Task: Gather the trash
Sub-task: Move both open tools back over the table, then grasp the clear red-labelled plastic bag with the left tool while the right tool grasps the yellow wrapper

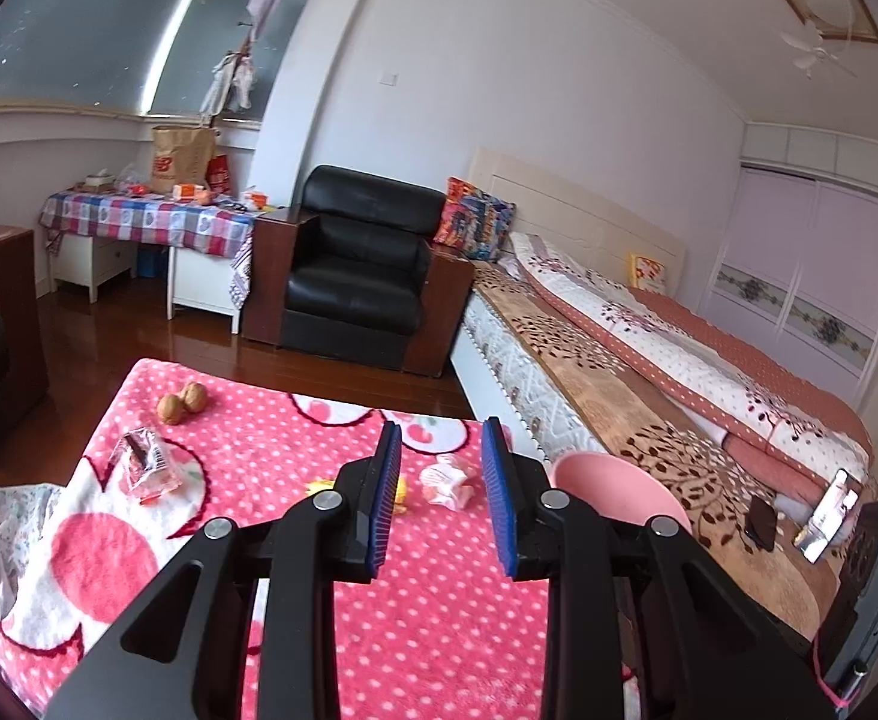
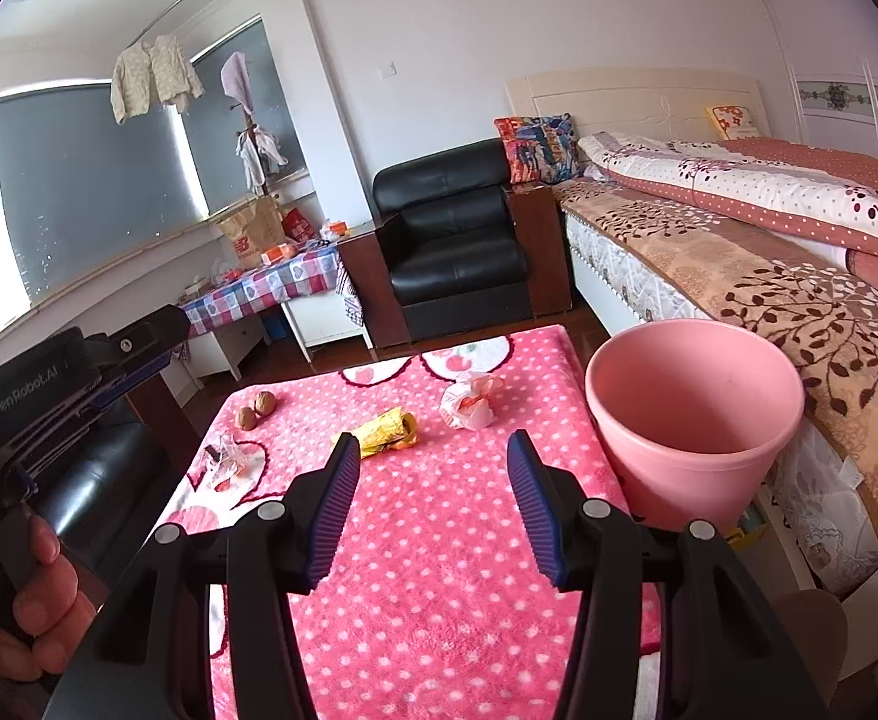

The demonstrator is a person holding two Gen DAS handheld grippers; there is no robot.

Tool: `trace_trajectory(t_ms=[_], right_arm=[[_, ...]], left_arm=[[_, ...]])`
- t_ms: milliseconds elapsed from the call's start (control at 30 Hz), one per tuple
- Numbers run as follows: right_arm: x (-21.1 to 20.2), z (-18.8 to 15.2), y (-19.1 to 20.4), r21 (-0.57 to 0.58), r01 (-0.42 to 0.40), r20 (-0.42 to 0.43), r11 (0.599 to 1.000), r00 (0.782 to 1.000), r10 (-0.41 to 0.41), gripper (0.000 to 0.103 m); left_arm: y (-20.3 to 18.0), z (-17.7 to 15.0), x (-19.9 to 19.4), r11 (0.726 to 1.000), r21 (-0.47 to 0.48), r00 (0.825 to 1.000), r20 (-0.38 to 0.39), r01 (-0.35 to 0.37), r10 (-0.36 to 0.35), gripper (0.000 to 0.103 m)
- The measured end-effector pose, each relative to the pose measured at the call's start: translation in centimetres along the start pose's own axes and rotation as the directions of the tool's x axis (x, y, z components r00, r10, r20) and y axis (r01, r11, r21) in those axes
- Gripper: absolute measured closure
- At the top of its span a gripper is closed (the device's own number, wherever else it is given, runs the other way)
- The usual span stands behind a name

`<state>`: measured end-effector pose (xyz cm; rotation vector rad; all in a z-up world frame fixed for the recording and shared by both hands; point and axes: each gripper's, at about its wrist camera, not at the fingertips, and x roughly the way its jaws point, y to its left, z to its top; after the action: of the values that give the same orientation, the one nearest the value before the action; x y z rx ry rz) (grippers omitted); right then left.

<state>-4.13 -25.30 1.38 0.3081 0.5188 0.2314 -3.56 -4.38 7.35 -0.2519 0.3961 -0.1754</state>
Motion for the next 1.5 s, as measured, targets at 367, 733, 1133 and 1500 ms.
trace_trajectory(t_ms=[367, 733, 1133, 1500], right_arm=[[3.3, 0.6, 1.2, -0.015, -0.029, -0.058, 0.999, 0.998, 0.028, 0.052], [12.3, -0.1, 3.3, 0.063, -0.148, -0.225, 0.987, 0.961, 0.159, 0.052], [20.7, -1.9, 4.1, 0.203, -0.179, -0.382, 0.963, 0.891, 0.246, 0.047], [23.9, -1.9, 3.2, 0.298, -0.175, -0.409, 0.938, 0.865, 0.291, 0.041]], left_arm=[[6.7, 0.6, 2.2, 0.98, -0.107, 0.985, -0.002, -0.169, 0.17, 0.075], [14.5, -0.8, 5.8, 0.942, -0.183, 0.958, -0.104, -0.281, 0.266, 0.075], [20.8, -3.7, 10.4, 0.888, -0.259, 0.91, -0.278, -0.379, 0.307, 0.075], [23.4, -4.3, 14.3, 0.849, -0.284, 0.872, -0.353, -0.445, 0.339, 0.075]])
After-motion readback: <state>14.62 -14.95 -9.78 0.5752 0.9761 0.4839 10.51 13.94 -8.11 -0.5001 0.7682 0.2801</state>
